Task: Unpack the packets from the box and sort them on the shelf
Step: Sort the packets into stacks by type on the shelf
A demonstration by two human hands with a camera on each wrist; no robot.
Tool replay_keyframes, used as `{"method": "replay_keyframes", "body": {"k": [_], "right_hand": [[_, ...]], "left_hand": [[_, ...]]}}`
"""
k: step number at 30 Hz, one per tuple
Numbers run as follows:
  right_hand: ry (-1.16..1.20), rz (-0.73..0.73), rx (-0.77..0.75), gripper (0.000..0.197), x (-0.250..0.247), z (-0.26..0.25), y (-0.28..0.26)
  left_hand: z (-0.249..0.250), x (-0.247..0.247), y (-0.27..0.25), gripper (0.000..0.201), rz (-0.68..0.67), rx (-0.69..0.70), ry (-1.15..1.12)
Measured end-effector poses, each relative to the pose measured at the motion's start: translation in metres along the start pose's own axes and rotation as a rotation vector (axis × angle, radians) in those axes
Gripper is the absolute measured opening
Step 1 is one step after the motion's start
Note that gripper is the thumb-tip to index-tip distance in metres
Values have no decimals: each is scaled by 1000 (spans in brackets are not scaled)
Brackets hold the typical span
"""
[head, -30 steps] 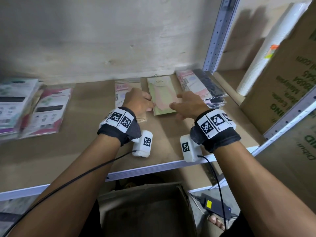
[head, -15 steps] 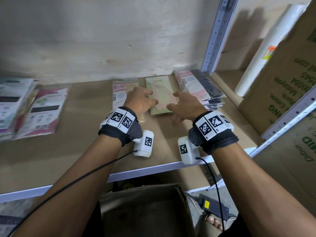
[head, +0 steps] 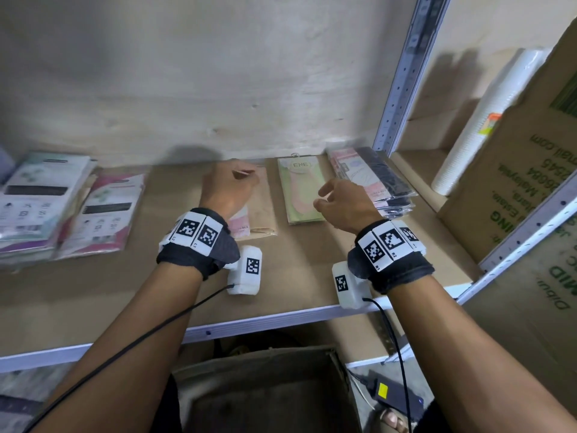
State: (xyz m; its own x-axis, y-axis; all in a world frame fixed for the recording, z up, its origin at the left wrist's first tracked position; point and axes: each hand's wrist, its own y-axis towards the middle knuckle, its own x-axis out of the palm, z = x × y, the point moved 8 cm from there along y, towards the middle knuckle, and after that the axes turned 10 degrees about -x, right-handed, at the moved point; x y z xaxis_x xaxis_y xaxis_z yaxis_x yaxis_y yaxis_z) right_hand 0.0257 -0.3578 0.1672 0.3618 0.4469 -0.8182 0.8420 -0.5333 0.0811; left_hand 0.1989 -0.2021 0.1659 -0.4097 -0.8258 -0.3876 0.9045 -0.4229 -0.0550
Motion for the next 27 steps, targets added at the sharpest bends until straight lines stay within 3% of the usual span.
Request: {"method": "replay_keyframes", "body": {"k": [2, 5, 14, 17, 19, 23, 27], "right_hand": [[17, 26, -54, 19, 3, -12, -2], [81, -18, -158, 6, 20, -44, -8], [242, -194, -324, 11, 111, -178, 23], [367, -364, -249, 19, 162, -220, 37], [435, -440, -176, 12, 194, -240, 42], [558, -436, -36, 12, 231, -257, 55], [449, -380, 10, 18, 238, -256, 71]], "left_hand": [[-3, -36, -8, 4, 80, 0, -55], [-9, -93, -23, 13, 178, 8, -113], [-58, -243, -44, 12, 376, -94, -83], [-73, -274, -45, 13, 400, -138, -41], [-81, -287, -44, 17, 395, -158, -42], [-91, -304, -43, 14, 420, -171, -49], [-97, -316, -41, 16, 416, -201, -79]]}}
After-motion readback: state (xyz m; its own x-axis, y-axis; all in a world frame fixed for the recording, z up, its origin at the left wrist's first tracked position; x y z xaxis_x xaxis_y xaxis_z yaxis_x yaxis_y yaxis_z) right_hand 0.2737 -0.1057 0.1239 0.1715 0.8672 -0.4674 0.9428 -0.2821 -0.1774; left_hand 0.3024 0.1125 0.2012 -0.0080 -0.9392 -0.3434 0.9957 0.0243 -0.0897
